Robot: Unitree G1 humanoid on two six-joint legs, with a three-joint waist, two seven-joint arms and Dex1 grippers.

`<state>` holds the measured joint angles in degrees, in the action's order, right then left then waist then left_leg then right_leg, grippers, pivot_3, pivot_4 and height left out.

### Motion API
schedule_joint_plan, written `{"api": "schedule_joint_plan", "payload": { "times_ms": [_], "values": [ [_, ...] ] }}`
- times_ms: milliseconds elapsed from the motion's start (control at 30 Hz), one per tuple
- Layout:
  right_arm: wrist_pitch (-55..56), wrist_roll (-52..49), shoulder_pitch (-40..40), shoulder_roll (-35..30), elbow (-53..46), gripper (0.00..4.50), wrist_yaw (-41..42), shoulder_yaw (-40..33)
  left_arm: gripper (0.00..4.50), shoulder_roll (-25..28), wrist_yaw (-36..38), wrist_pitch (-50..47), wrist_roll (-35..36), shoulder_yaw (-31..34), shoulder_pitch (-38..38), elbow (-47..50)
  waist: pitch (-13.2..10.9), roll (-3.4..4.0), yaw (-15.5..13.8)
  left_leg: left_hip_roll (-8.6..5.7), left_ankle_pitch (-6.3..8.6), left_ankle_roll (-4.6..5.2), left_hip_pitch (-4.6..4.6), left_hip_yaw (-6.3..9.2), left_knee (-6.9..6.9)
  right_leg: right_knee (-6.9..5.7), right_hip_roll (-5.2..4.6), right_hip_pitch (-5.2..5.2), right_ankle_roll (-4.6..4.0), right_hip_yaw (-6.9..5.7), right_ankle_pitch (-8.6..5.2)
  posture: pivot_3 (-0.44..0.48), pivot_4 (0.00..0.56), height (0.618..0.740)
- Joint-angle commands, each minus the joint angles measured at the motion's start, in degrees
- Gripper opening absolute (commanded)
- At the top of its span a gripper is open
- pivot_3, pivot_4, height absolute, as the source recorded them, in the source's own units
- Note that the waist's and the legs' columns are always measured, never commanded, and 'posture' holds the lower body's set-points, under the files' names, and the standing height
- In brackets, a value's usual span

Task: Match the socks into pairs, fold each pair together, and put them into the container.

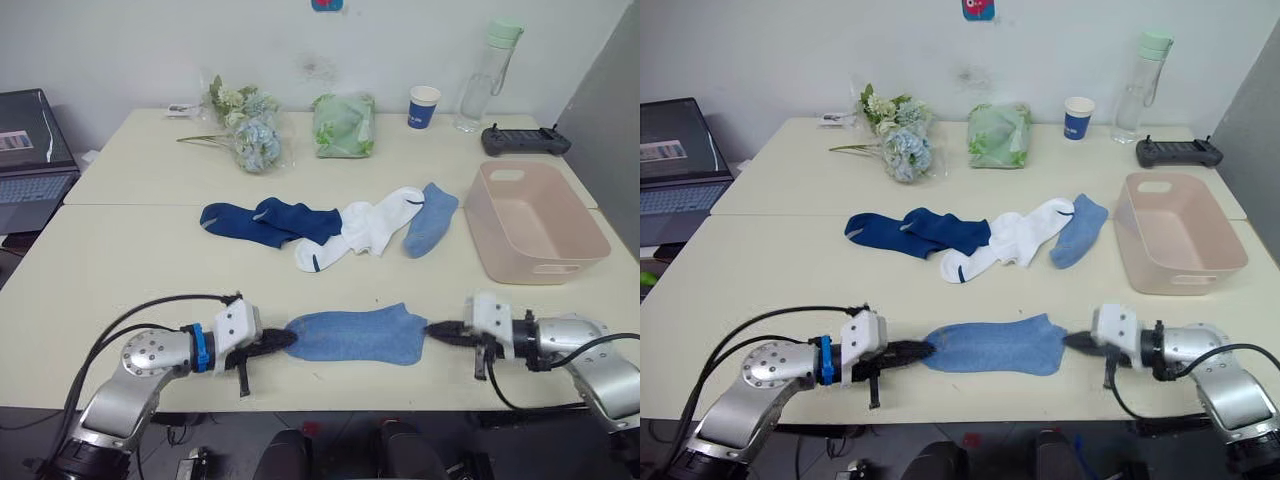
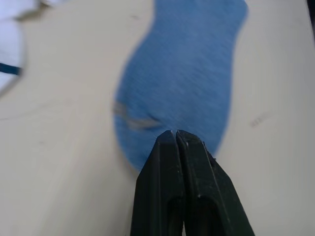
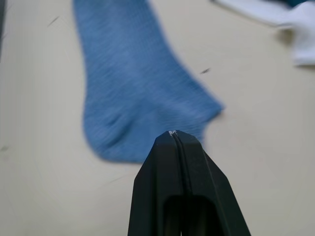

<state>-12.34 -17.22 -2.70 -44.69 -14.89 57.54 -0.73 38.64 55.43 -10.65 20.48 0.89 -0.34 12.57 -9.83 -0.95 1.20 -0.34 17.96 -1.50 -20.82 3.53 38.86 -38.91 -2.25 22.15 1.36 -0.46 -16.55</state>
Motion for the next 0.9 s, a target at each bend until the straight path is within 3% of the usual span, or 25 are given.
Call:
{"api": "schedule_joint_plan", "payload": {
  "times_ms": [33, 167, 367, 400, 633, 900],
  "values": [
    [-0.9, -0.4, 1.0, 1.0, 0.2, 0.95, -5.7, -6.1, 0.93, -2.2, -7.3, -2.5, 2.5, 7.3, -1.5, -2.2, 0.0, 0.00, -0.1, 0.00, 0.00, 0.00, 0.00, 0.01, 0.00, 0.00, 0.01, 0.00, 0.00, -0.02, 0.00, 0.000, 0.150, 0.740],
    [0.4, 1.9, 1.5, 3.3, 3.3, 2.42, -10.7, -8.0, 2.23, -6.1, -14.5, 0.4, -0.5, 10.2, -2.6, -8.5, 0.0, 0.00, -0.1, -0.02, 0.00, 0.00, 0.00, -0.03, -0.03, 0.03, 0.01, 0.01, 0.00, 0.00, 0.00, 0.000, 0.150, 0.740],
    [0.6, 3.0, 2.0, 4.6, 5.4, 4.50, -12.7, -7.8, 4.19, -7.6, -16.0, 2.6, -2.7, 9.8, -1.1, -9.4, 0.0, 0.00, -0.1, -0.01, 0.00, -0.01, 0.00, -0.07, -0.02, 0.00, 0.00, 0.03, 0.00, 0.04, 0.00, 0.000, 0.150, 0.740],
    [0.7, 3.1, 2.0, 4.7, 5.5, 4.50, -12.8, -7.8, 4.46, -7.6, -16.1, 2.7, -2.6, 9.9, -0.9, -9.3, 0.0, 0.01, -0.1, -0.01, -0.01, -0.01, 0.00, -0.07, -0.02, 0.00, 0.00, 0.04, 0.00, 0.04, 0.00, 0.000, 0.150, 0.740],
    [-1.1, 3.8, -1.3, 4.9, 4.6, 4.50, -12.6, -4.5, 4.49, -5.8, -13.5, 2.2, -2.0, 8.8, -2.1, -6.4, 0.0, 0.01, 0.0, -0.01, -0.01, -0.01, 0.01, -0.09, -0.02, 0.00, 0.00, 0.04, 0.00, 0.06, 0.00, 0.000, 0.150, 0.740],
    [-7.4, 9.9, -16.4, 12.5, 11.8, 4.50, -20.8, 2.9, 4.49, -3.5, -7.4, -11.3, 6.4, 3.0, -12.4, 6.0, 0.0, 0.01, 0.3, -0.04, -0.02, -0.05, -0.02, -0.08, 0.00, 0.00, 0.00, 0.04, -0.01, 0.04, 0.01, 0.000, 0.150, 0.740]
  ]
}}
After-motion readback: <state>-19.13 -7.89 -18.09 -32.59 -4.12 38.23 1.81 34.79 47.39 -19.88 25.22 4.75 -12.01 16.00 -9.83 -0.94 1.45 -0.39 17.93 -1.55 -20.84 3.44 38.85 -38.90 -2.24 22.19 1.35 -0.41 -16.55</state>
